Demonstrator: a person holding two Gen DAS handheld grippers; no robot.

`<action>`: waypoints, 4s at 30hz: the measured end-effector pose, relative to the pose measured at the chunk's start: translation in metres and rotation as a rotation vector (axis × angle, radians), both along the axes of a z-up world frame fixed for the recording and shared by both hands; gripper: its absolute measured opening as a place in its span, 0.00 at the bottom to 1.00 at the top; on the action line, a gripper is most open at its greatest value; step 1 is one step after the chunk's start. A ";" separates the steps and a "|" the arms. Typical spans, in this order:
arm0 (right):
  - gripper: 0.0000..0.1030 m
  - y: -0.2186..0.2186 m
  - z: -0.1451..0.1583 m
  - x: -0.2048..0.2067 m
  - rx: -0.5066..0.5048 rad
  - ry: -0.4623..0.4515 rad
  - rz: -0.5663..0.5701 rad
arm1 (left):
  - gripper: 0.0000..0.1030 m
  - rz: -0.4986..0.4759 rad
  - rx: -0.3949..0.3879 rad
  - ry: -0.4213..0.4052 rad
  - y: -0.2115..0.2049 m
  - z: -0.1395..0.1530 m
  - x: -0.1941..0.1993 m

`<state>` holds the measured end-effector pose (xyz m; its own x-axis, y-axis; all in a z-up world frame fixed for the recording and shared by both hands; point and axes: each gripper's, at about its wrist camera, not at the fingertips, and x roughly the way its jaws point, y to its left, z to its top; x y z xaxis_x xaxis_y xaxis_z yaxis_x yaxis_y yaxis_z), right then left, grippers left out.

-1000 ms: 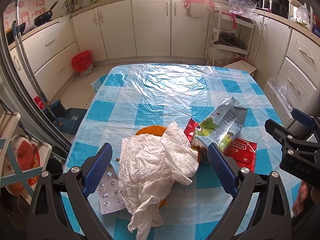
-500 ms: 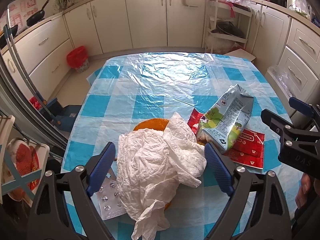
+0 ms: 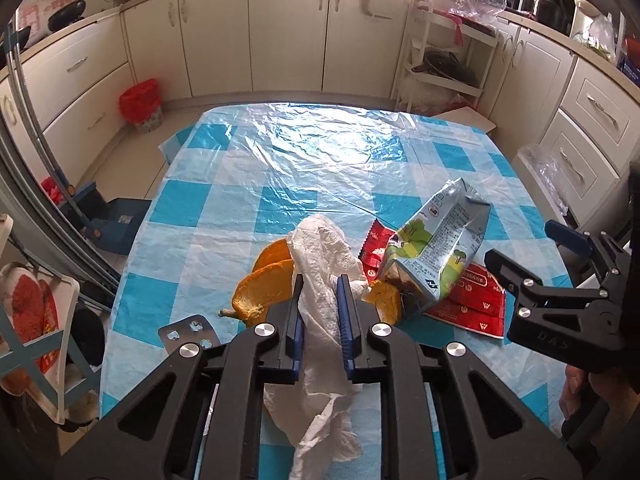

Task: Collect trash

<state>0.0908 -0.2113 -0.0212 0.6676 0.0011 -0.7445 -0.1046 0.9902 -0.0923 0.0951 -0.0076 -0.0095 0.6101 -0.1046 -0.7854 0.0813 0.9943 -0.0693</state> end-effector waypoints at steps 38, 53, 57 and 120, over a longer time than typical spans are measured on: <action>0.88 -0.012 -0.014 0.052 0.287 0.093 -0.093 | 0.13 0.028 -0.219 -0.109 0.046 0.039 -0.019; 0.88 0.003 -0.028 0.084 0.409 0.307 -0.030 | 0.13 0.020 -0.297 -0.107 0.061 0.050 -0.027; 0.65 0.016 -0.027 0.096 0.371 0.324 -0.033 | 0.13 0.014 -0.303 -0.113 0.062 0.053 -0.030; 0.46 -0.138 -0.003 -0.029 0.714 0.154 -0.019 | 0.04 -0.205 -0.153 -0.136 -0.065 0.039 -0.032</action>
